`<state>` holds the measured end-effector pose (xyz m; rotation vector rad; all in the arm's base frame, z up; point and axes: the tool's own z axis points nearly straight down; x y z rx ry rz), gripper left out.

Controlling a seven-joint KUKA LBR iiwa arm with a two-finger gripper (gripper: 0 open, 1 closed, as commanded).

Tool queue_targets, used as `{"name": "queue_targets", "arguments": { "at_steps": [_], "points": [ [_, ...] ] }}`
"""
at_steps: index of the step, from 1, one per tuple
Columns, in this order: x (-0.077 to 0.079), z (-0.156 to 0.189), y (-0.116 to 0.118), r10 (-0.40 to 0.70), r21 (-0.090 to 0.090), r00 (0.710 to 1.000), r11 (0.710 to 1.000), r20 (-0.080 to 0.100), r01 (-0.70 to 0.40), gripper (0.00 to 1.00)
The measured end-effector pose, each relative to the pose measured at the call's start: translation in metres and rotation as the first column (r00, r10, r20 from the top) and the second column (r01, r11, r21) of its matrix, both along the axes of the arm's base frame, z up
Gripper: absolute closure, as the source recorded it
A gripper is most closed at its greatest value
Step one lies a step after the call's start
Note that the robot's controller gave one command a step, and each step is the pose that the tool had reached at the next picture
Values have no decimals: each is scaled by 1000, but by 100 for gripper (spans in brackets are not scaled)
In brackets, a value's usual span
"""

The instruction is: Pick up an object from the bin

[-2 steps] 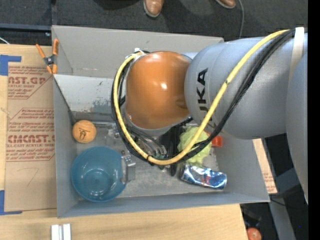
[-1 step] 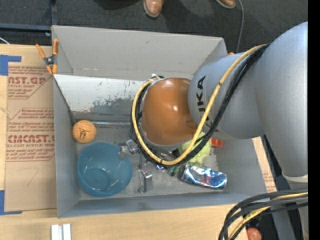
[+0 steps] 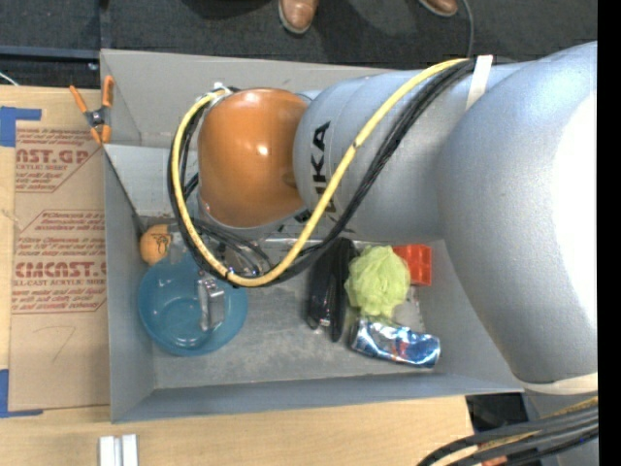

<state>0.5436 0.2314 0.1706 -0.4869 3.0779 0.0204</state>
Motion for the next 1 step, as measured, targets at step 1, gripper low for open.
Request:
{"name": "queue_targets", "arguments": {
  "at_steps": [1],
  "points": [
    [-32,-50,-89,138,-15,990,990,-23,-138,0]
  ]
}}
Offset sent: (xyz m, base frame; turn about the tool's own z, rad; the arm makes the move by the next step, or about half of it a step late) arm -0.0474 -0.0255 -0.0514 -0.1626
